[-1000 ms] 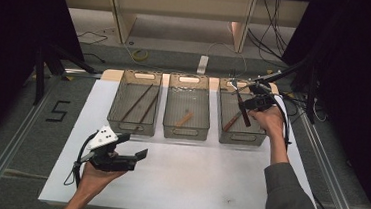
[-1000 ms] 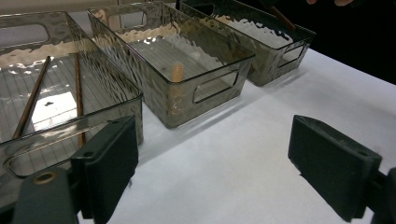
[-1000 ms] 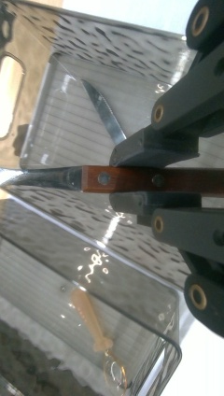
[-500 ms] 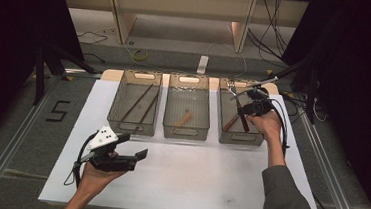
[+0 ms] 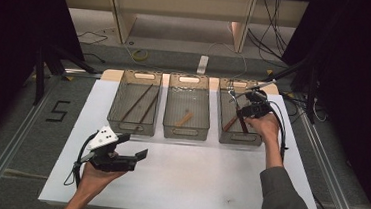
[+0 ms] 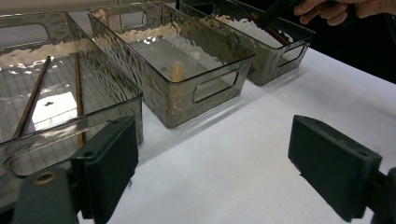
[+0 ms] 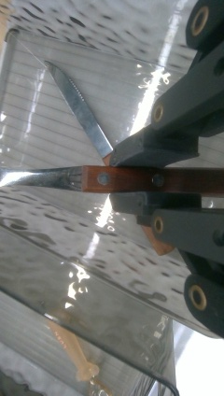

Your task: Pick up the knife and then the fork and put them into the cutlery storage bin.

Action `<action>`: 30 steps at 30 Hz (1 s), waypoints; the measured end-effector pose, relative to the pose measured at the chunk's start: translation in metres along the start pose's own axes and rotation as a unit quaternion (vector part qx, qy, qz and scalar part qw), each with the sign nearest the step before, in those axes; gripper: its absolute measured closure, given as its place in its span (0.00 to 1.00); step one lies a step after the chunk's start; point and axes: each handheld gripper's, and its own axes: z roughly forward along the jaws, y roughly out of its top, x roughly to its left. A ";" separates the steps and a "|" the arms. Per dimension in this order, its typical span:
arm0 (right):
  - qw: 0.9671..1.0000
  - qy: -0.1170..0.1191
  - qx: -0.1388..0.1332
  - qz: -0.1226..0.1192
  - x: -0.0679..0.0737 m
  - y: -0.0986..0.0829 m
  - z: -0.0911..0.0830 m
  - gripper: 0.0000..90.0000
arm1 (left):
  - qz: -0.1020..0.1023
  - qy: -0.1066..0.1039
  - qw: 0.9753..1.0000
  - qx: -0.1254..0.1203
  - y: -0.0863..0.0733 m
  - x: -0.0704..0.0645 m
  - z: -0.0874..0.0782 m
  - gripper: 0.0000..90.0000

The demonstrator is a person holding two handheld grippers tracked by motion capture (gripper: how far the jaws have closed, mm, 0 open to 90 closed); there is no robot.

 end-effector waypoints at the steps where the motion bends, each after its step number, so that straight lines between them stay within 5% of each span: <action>1: 1.000 0.001 0.001 0.001 0.000 -0.001 0.001 0.86 | -0.002 0.000 1.000 -0.001 0.000 0.000 0.000 0.18; 10: 0.999 0.034 -0.012 0.009 0.002 0.001 -0.002 0.78 | -0.003 0.000 1.000 -0.001 0.000 0.000 0.000 0.18; 19: 0.999 0.037 -0.027 -0.003 0.006 0.002 -0.013 0.66 | -0.003 0.000 1.000 -0.001 0.000 0.000 0.000 0.18; 30: 0.995 0.049 -0.082 -0.033 0.026 -0.013 -0.034 0.50 | -0.002 0.000 1.000 0.000 0.000 0.000 0.000 0.18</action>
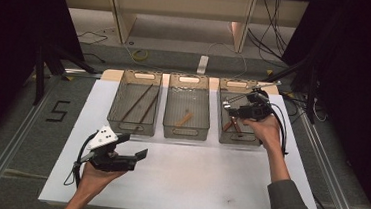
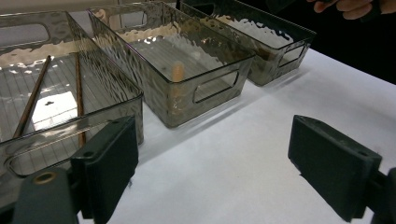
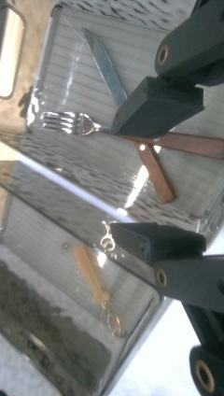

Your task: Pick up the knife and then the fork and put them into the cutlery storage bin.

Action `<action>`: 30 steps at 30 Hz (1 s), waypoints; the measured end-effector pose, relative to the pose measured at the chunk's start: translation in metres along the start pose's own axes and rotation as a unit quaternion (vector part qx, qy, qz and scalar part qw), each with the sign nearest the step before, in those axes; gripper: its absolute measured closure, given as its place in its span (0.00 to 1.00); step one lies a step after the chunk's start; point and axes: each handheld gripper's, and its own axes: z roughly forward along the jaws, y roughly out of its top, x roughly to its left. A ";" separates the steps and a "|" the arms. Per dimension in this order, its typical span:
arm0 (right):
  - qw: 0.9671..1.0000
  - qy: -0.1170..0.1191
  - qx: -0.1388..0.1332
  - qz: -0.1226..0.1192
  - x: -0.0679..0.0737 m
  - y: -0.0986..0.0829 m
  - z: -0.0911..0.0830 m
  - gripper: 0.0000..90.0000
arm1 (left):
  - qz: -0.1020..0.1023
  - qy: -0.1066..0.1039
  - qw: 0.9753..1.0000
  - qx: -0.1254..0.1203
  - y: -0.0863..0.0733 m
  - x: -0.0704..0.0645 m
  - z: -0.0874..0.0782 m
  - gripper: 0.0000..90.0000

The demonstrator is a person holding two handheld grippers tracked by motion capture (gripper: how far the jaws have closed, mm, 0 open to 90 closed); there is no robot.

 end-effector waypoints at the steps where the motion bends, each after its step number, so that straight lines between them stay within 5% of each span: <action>1: 1.000 0.002 -0.004 -0.004 0.002 -0.003 -0.001 0.49 | 0.002 0.000 1.000 0.001 0.000 0.000 0.000 0.18; 13: 0.997 0.028 -0.073 -0.028 0.031 -0.029 -0.030 0.39 | -0.001 -0.003 1.000 0.001 0.000 -0.001 0.000 0.18; 30: 0.991 0.062 -0.104 -0.054 0.060 -0.060 -0.039 0.33 | -0.004 -0.006 1.000 -0.001 0.000 0.000 -0.001 0.18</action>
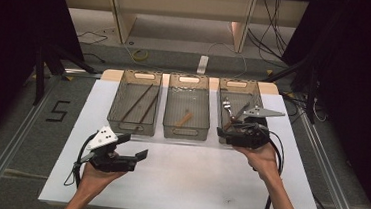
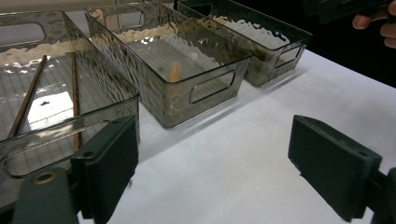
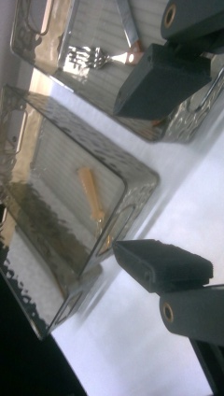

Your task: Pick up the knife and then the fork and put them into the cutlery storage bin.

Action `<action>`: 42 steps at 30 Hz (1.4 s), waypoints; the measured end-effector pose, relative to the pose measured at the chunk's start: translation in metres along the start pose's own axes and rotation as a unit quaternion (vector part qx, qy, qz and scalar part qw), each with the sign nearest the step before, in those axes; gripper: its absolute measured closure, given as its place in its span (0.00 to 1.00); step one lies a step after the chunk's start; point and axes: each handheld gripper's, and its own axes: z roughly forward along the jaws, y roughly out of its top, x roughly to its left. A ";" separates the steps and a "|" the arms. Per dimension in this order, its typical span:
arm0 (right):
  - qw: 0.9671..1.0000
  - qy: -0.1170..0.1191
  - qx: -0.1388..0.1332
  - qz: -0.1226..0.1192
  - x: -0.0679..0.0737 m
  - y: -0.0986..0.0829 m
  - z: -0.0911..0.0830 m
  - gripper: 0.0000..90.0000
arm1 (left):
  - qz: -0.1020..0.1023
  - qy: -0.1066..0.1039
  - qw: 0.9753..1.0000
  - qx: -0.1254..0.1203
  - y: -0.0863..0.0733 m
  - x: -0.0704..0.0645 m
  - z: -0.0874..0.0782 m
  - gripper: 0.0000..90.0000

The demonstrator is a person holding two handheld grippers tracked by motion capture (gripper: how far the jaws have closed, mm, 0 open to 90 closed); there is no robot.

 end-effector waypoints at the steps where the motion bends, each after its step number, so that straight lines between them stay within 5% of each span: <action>1: 1.000 0.002 -0.002 -0.003 0.001 -0.002 -0.001 0.33 | -0.001 0.000 1.000 0.000 0.000 0.000 0.000 0.18; 12: 0.999 0.025 -0.025 -0.007 0.011 -0.028 -0.008 0.28 | -0.001 -0.001 1.000 0.002 -0.001 0.000 -0.001 0.18; 27: 0.997 0.028 -0.066 -0.011 0.020 -0.063 -0.029 0.25 | -0.001 -0.013 1.000 -0.001 0.000 -0.001 0.000 0.18; 42: 0.997 0.025 -0.079 -0.013 0.029 -0.085 -0.038 0.21 | -0.010 -0.022 1.000 -0.004 0.000 0.000 -0.001 0.17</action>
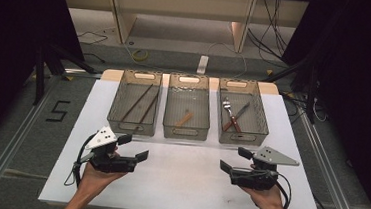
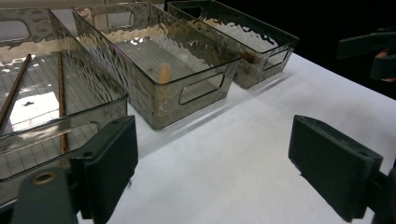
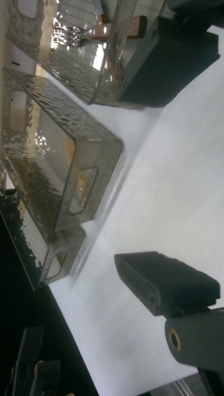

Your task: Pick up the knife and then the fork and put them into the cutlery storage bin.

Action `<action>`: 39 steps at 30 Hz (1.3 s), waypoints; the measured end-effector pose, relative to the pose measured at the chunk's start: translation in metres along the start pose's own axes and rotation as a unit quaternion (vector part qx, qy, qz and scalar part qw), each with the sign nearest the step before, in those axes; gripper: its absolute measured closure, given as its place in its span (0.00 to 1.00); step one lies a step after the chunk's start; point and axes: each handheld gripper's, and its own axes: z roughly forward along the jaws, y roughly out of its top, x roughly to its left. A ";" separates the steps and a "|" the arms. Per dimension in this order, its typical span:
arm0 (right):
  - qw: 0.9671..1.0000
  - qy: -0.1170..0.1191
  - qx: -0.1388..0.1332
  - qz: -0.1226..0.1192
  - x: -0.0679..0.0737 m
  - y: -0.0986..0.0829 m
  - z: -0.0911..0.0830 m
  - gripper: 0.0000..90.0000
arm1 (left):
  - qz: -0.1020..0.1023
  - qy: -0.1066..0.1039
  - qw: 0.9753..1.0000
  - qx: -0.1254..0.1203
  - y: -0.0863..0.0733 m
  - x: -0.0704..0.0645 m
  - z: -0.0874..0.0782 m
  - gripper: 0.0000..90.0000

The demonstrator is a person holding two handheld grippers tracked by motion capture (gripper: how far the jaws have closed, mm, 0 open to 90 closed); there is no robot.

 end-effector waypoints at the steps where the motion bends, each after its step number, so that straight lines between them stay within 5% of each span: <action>1: 1.000 -0.001 0.001 0.000 0.001 -0.001 -0.001 0.21 | -0.001 -0.001 1.000 0.000 0.000 0.000 0.000 0.17; 39: 1.000 -0.012 -0.004 0.002 0.000 -0.016 -0.011 0.20 | -0.004 -0.009 1.000 0.000 0.000 0.000 0.001 0.17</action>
